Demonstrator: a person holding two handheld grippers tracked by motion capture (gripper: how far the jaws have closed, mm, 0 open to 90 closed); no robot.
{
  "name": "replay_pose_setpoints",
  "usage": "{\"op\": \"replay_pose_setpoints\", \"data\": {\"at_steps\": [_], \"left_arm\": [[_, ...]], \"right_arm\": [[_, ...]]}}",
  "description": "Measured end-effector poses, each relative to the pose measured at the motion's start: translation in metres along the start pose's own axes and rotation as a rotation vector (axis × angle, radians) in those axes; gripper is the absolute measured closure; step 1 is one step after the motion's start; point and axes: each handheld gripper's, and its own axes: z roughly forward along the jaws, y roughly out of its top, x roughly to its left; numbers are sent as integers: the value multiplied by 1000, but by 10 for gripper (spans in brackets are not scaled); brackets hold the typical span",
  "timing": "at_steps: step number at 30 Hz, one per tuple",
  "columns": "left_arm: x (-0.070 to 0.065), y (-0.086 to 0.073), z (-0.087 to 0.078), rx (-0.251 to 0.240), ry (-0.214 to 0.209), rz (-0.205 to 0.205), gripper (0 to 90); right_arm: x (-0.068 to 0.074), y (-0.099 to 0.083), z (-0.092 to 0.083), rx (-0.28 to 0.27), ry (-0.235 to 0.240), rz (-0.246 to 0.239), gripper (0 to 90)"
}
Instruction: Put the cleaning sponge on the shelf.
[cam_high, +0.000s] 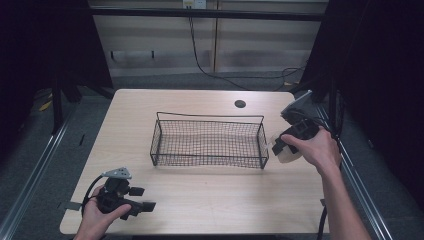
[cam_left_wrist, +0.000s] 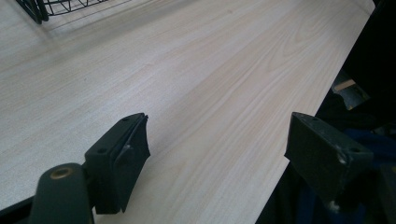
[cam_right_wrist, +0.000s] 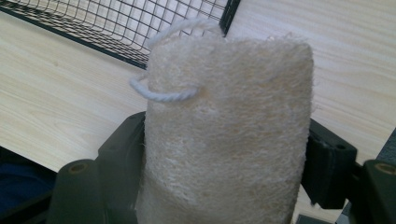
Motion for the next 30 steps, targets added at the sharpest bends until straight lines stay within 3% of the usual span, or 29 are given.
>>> {"op": "replay_pose_setpoints", "data": {"at_steps": [19,30], "left_arm": [[0,0,0,-2,-3,-3,208],[0,0,0,-3,0,-1,209]], "right_arm": [[35,24,-5,0,17,-129,265],[47,37,2,8,20,-180,266]]}}
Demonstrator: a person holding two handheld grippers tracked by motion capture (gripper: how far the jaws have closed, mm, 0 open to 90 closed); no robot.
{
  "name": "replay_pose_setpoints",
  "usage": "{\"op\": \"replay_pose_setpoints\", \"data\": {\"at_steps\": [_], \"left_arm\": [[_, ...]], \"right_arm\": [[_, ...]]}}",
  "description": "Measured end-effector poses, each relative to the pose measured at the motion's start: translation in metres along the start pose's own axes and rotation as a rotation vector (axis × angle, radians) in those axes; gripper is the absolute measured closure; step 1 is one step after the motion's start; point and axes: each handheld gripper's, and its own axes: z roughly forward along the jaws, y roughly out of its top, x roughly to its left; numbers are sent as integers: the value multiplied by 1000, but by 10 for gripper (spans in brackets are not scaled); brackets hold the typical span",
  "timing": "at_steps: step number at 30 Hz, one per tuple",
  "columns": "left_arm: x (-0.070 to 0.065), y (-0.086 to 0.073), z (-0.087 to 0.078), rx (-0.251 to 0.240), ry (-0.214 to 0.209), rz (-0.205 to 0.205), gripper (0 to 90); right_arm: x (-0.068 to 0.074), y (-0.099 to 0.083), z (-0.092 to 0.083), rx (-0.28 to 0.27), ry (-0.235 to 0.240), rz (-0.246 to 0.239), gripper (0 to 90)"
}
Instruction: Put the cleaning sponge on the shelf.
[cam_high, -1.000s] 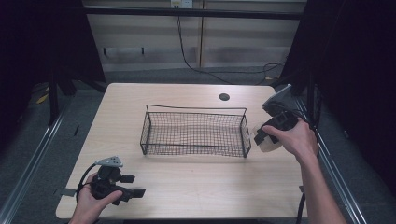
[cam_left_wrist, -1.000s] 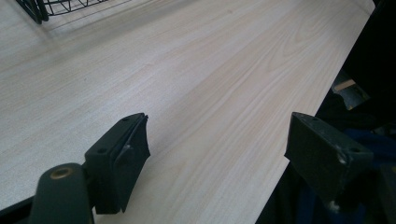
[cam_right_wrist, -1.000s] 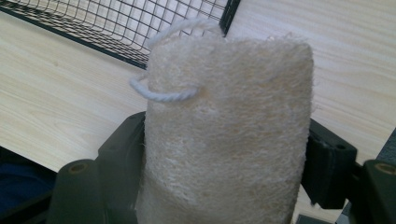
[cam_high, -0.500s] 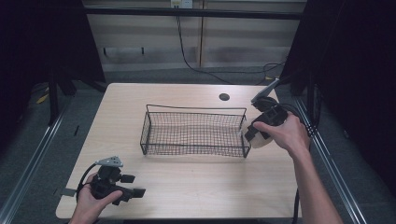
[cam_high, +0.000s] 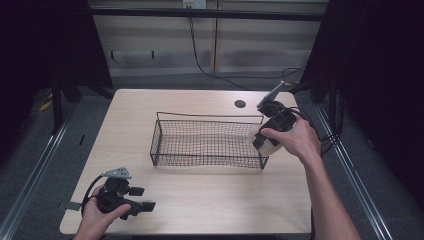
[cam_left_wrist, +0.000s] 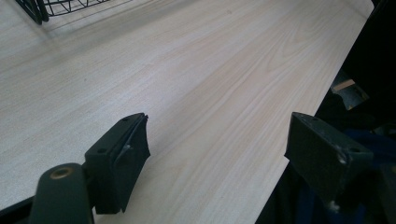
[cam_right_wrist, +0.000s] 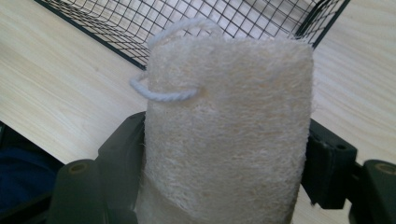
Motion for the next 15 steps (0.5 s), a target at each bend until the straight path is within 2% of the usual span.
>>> {"op": "replay_pose_setpoints", "data": {"at_steps": [8,15], "left_arm": [[0,0,0,-1,0,0,209],[0,0,0,-1,-1,-1,208]], "right_arm": [[7,15,14,23,-13,-29,265],[10,26,25,26,1,-37,265]]}}
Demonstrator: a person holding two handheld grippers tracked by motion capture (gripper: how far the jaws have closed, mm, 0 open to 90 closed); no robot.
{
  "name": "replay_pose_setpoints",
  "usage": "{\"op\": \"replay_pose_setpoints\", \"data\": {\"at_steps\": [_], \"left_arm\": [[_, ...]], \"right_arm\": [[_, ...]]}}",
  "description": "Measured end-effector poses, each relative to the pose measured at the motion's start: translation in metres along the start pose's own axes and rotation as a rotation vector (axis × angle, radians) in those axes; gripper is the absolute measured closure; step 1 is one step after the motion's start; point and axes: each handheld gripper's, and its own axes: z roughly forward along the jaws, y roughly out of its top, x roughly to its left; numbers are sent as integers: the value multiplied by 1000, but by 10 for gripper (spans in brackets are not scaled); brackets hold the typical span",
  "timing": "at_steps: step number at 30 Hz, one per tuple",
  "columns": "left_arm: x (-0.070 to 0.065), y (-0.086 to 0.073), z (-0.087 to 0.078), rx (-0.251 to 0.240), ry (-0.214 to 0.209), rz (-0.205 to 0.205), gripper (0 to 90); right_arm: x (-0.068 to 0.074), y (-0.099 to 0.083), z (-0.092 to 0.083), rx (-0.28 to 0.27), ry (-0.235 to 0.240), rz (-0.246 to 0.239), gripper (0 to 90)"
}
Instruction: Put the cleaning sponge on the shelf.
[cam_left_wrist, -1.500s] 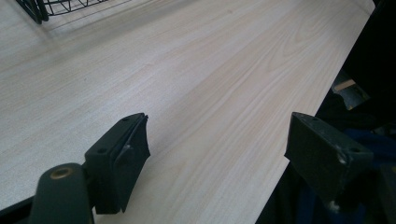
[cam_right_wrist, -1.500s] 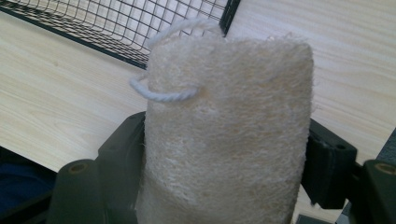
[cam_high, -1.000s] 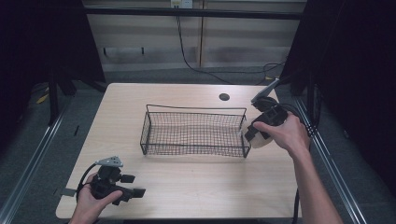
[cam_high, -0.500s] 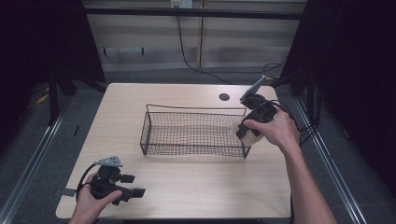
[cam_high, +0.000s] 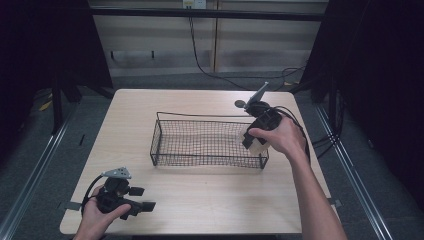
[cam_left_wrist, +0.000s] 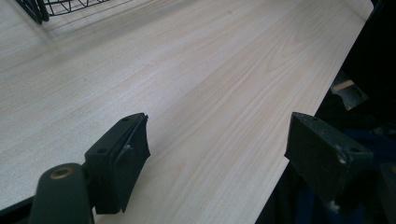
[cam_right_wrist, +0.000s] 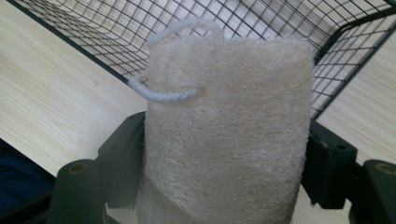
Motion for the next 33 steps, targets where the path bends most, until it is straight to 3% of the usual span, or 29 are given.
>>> {"op": "replay_pose_setpoints", "data": {"at_steps": [9,20,33], "left_arm": [[1,0,-1,3,-6,3,209],[0,0,0,-1,-3,2,209],[0,0,-1,0,-5,0,208]], "right_arm": [[-2,7,15,14,-3,34,265],[-7,13,30,7,-13,143,264],[-14,14,41,0,-22,201,264]]}}
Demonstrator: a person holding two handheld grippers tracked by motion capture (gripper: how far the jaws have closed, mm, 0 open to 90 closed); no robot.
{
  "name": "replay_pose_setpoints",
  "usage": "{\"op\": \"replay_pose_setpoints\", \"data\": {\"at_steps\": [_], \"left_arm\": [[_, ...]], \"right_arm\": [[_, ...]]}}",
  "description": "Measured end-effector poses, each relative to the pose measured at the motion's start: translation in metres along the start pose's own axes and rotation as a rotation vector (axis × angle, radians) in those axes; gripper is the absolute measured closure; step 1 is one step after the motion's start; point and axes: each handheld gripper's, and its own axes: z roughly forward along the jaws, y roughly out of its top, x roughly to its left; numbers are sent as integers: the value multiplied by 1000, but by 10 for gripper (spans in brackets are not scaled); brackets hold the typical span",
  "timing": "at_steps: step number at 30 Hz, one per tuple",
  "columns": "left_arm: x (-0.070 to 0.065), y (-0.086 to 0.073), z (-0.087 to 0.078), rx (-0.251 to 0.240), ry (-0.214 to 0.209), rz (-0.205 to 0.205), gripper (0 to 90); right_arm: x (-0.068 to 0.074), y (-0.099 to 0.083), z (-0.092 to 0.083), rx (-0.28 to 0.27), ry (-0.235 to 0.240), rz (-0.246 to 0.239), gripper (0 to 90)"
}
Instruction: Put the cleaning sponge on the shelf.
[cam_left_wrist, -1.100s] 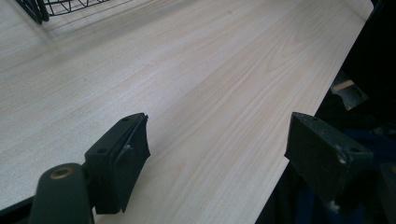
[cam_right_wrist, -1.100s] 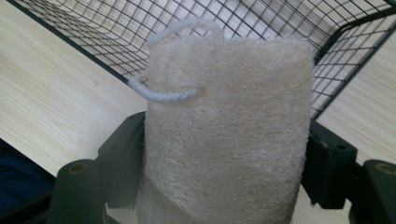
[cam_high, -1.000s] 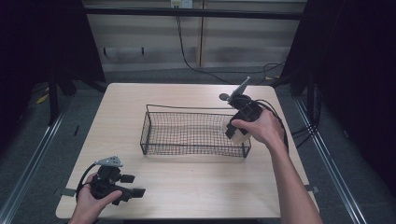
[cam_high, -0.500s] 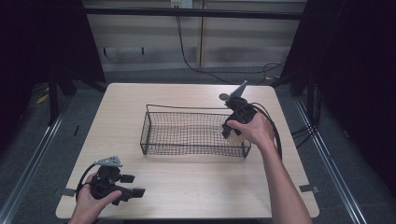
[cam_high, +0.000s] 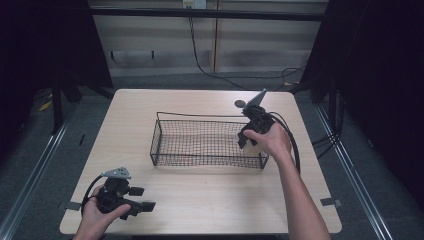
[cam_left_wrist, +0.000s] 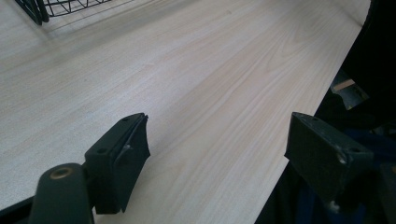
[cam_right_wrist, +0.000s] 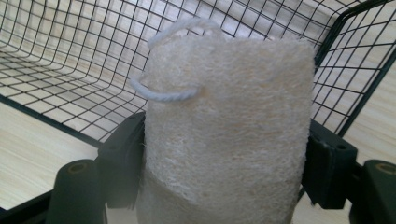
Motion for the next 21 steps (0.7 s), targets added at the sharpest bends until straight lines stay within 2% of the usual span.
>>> {"op": "replay_pose_setpoints", "data": {"at_steps": [3,21], "left_arm": [[0,0,0,-2,0,0,209],[0,0,0,-1,2,1,209]], "right_arm": [[-2,1,5,4,5,34,264],[-4,1,25,11,-10,112,263]]}}
